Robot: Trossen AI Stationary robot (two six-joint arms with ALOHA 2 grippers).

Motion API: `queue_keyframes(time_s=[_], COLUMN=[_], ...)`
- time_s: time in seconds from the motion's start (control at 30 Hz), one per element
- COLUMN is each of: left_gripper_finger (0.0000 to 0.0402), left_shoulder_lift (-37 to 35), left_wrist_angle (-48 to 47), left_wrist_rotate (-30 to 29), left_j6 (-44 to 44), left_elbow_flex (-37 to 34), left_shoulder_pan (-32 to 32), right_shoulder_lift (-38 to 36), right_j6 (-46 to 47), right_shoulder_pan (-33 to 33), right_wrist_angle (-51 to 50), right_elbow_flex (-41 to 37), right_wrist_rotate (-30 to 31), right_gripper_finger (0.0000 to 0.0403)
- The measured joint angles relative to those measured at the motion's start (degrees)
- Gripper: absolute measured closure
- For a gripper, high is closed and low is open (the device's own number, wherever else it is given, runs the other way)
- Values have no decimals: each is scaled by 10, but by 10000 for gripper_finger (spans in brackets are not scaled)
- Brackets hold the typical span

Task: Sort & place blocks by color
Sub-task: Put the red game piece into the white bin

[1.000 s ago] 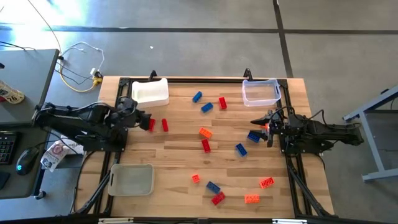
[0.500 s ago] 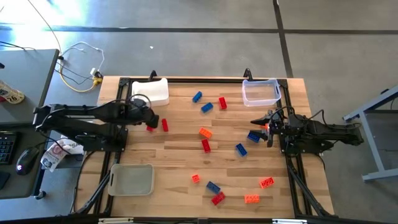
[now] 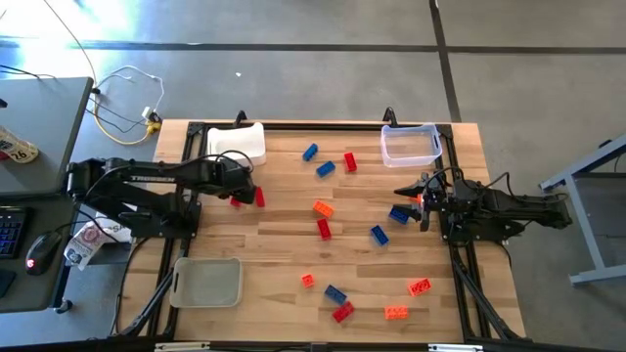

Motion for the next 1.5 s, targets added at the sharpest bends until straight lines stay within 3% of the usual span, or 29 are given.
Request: queue_keyframes(time_s=[0.87, 1.23, 1.5], left_gripper_finger=[206, 207, 273], left_shoulder_lift=[124, 170, 177], left_wrist_angle=[50, 69, 72], left_wrist_rotate=[30, 24, 22], left_j6=[7, 93, 155], left_elbow_flex=[0, 1, 3], left_shoulder_pan=[9, 9, 8], right_shoulder_lift=[0, 0, 0], right_j6=[0, 0, 0], right_shoulder_pan=[0, 0, 0], right_wrist_angle=[0, 0, 0], right_elbow_flex=[0, 0, 0], right_wrist_rotate=[0, 0, 0], right_gripper_finger=[159, 159, 159])
